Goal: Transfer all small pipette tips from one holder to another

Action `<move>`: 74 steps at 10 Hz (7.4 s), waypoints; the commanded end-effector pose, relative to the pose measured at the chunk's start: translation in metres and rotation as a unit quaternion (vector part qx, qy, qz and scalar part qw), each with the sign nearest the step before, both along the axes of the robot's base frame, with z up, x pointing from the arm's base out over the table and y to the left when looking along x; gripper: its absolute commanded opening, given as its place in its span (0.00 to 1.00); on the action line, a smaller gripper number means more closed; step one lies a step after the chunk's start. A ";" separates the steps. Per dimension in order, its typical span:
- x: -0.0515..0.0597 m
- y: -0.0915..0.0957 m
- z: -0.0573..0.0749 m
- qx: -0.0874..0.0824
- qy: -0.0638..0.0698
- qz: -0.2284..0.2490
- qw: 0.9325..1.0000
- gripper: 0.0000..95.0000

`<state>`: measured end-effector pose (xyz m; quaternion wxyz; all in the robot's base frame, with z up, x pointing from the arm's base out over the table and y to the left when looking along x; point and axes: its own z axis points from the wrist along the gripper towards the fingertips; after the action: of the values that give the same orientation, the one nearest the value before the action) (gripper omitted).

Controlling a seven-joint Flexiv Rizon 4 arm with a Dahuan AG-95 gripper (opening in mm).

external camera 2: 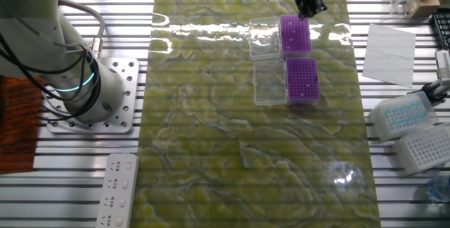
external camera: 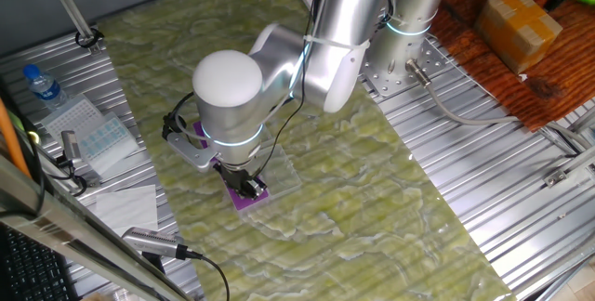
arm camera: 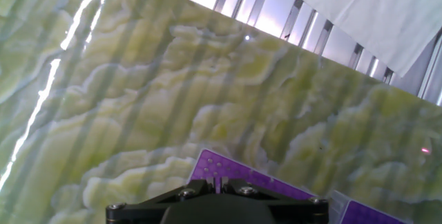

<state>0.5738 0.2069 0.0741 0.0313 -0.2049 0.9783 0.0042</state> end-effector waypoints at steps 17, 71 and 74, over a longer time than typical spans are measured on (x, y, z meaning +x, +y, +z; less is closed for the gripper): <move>-0.002 -0.010 -0.004 -0.012 -0.004 0.052 0.999 0.40; -0.002 -0.194 0.009 -0.021 0.034 0.239 0.970 0.00; -0.004 -0.173 0.028 -0.018 0.047 0.211 0.976 0.00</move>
<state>0.5692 0.0308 0.1005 -0.0190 -0.4119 0.9110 0.0023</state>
